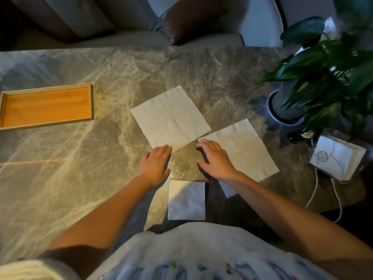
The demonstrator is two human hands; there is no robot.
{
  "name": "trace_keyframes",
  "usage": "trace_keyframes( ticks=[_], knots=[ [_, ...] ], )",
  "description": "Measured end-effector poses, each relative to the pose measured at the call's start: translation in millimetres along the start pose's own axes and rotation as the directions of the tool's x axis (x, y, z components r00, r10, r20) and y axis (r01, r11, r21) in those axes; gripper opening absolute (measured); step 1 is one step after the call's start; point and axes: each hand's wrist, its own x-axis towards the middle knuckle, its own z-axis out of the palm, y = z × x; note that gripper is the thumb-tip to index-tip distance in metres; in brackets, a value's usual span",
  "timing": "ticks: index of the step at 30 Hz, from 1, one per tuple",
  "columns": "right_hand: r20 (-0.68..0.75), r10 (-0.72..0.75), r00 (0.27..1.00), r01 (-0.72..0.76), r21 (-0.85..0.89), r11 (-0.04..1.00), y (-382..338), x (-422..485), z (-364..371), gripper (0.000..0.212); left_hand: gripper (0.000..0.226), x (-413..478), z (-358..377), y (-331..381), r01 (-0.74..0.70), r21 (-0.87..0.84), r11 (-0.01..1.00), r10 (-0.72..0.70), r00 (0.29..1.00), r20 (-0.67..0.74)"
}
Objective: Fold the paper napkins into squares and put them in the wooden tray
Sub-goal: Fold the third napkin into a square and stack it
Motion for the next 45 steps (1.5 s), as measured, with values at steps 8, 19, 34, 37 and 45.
trace_keyframes(
  ticks=[8,19,34,37,45],
  knots=[
    [0.078,-0.035,0.996,0.043,-0.100,0.994,-8,12,10,0.052,0.034,-47,4,-57,0.203,-0.121,0.972,-0.224,0.955,-0.196],
    [0.326,-0.267,0.907,0.343,-0.205,0.917,-73,15,62,0.067,0.009,-98,20,-84,0.297,-0.219,0.929,-0.337,0.924,-0.178],
    [0.241,-0.238,0.941,0.303,-0.282,0.910,-147,17,108,0.051,0.034,-157,16,-161,0.325,-0.228,0.918,-0.363,0.919,-0.151],
    [0.148,-0.271,0.951,0.303,-0.272,0.913,-155,7,117,0.034,0.014,-167,19,-173,0.255,-0.226,0.940,-0.304,0.926,-0.223],
    [0.070,-0.291,0.954,0.297,-0.107,0.949,-162,-24,134,0.008,0.032,-211,29,-189,0.046,-0.401,0.915,-0.134,0.972,-0.193]
  ],
)
